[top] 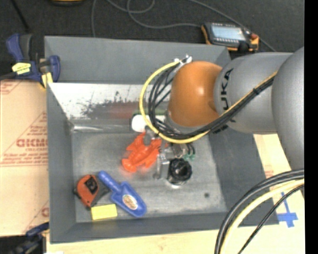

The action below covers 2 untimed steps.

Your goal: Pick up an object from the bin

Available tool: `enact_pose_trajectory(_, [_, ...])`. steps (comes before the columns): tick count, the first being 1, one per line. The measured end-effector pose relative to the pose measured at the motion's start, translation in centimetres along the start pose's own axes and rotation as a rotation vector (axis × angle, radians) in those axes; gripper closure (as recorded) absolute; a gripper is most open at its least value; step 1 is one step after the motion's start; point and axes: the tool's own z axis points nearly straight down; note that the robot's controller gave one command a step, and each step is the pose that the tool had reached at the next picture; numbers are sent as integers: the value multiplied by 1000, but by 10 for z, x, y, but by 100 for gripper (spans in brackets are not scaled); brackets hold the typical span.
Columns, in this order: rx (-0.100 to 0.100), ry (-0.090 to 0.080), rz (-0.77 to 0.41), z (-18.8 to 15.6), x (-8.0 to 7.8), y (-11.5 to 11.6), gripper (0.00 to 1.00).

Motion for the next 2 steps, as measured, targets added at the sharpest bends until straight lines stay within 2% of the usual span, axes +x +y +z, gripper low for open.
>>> enact_pose_trajectory(1, [-2, -9, 24, -32, -5, -1, 0])
enact_pose_trajectory(2, [1, -10, -97, 39, -33, 4, 0])
